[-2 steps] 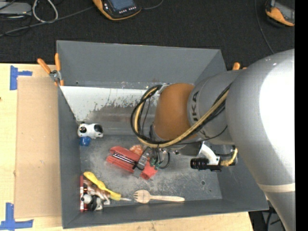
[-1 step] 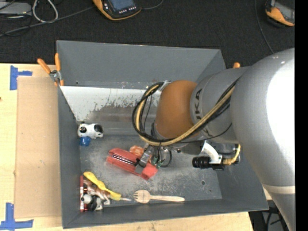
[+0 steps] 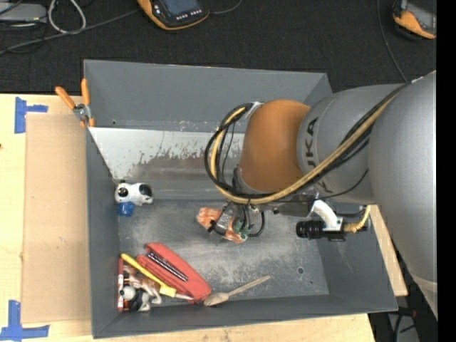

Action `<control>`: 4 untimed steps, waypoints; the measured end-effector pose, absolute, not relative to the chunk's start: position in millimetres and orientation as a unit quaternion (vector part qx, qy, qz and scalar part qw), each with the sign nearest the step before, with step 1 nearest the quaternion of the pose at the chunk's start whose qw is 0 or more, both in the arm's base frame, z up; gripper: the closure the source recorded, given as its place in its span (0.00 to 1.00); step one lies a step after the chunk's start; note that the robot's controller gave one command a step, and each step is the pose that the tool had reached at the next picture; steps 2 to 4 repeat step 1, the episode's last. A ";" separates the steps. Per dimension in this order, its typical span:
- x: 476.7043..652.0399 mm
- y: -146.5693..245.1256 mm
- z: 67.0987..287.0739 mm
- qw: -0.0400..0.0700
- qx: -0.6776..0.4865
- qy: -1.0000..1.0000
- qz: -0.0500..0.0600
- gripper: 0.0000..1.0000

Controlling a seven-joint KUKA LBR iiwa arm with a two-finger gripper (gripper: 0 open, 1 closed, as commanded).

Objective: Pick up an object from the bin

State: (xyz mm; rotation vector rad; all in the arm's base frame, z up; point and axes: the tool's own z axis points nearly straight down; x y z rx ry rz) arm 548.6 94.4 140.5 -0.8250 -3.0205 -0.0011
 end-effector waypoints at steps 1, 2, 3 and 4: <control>550.2 94.7 172.6 0.002 -0.263 -0.965 -0.002 1.00; 550.2 94.7 172.6 0.002 -0.263 -0.965 -0.002 1.00; 550.2 94.7 172.6 0.002 -0.263 -0.965 -0.002 1.00; 550.2 94.7 172.6 0.002 -0.263 -0.965 -0.002 1.00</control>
Offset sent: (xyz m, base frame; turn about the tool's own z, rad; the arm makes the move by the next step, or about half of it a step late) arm 0.0009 0.0003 0.0637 -0.0006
